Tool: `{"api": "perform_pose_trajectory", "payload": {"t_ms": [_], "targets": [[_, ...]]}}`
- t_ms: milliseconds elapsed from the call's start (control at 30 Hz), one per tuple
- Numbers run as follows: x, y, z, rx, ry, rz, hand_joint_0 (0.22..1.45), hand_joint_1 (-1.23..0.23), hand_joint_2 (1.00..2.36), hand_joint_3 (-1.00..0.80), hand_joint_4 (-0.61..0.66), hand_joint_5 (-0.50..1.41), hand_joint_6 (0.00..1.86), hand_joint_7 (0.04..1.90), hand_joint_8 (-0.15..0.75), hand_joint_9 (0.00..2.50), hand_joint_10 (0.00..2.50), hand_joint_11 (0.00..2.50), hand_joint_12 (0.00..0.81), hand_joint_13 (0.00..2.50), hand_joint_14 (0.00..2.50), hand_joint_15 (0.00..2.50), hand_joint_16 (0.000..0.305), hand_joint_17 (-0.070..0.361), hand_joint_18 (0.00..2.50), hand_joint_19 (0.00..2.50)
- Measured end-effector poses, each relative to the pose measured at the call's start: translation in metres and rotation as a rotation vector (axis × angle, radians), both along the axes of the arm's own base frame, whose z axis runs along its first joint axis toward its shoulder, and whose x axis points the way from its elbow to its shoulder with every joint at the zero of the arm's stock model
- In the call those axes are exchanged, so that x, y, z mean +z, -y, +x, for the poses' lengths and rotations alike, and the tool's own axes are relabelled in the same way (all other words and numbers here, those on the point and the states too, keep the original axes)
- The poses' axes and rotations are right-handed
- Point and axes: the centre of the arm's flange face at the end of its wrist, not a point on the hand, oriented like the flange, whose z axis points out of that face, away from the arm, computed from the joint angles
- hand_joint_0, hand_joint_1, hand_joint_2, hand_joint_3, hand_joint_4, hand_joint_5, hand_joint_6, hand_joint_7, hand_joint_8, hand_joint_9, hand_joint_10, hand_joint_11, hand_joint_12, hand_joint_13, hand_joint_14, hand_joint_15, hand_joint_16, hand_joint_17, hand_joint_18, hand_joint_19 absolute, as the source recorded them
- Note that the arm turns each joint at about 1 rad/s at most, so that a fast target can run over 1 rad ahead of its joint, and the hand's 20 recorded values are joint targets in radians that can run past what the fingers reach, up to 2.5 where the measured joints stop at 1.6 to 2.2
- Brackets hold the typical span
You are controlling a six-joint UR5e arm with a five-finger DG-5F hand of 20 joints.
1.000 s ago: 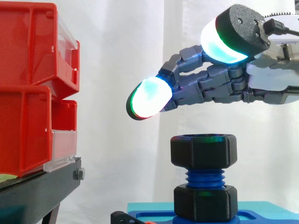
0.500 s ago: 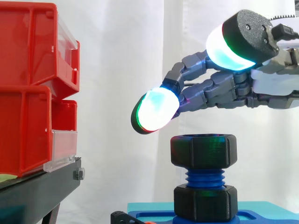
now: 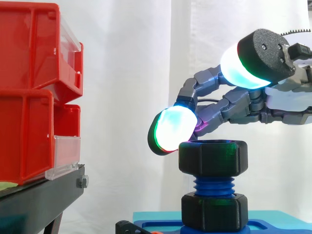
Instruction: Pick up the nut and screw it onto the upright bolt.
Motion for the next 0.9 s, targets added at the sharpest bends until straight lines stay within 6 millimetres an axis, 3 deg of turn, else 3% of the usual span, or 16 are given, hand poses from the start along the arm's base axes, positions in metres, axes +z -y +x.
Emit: {"api": "perform_pose_trajectory", "payload": {"t_ms": [667,900], "targets": [[0.000,0.012,0.000,0.005,-0.001,-0.003,0.49,-0.34,1.00,-0.50,0.10,0.06,0.50,1.28,0.227,1.25,0.00,0.00,0.198,0.65,0.00,0.00,0.018,0.041,0.27,0.00],[0.000,0.022,-0.001,0.009,0.000,-0.005,0.51,-0.37,1.00,-0.50,0.02,0.09,0.51,1.41,0.221,1.59,0.00,0.09,0.160,0.98,0.00,0.00,0.011,0.024,0.55,0.00]]}}
